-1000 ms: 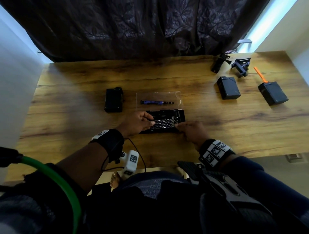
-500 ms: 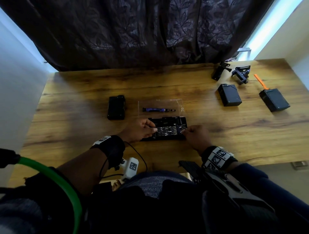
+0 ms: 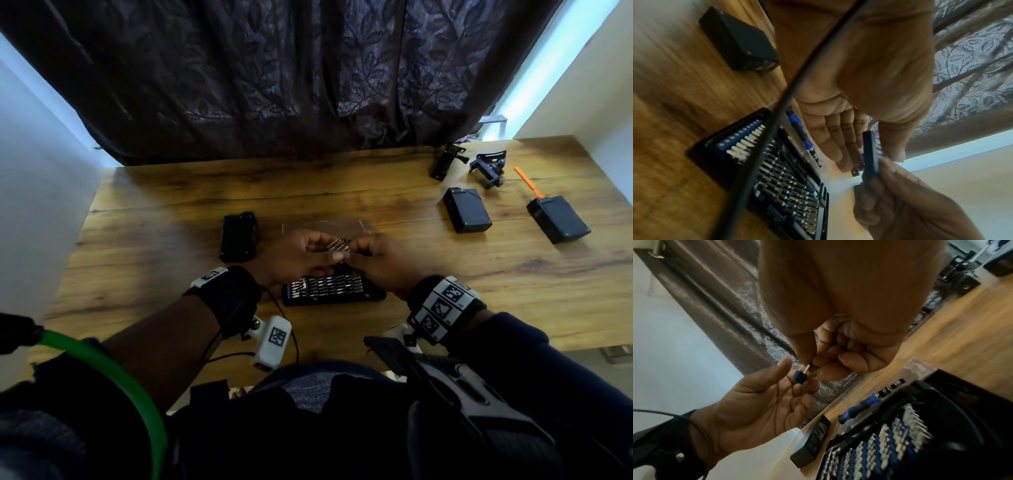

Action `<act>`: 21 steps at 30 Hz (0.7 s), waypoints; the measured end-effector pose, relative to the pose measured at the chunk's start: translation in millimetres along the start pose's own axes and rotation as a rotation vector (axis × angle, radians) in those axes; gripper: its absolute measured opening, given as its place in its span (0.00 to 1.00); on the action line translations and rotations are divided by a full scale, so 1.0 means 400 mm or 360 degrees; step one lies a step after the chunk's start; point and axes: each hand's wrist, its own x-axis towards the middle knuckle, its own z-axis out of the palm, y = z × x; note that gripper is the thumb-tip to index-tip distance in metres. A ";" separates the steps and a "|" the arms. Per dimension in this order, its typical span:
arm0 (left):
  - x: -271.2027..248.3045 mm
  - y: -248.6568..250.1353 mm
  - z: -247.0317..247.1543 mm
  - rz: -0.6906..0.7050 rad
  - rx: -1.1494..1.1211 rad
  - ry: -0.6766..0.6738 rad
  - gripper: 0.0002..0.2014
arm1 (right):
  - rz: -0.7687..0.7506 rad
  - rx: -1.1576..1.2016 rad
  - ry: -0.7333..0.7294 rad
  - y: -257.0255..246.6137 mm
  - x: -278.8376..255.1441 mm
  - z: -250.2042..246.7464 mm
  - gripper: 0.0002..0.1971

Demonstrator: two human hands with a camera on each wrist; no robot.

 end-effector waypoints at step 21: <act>-0.004 0.000 -0.059 0.0044 -0.0375 0.0196 0.11 | -0.0050 0.0181 0.0100 -0.040 0.081 0.049 0.07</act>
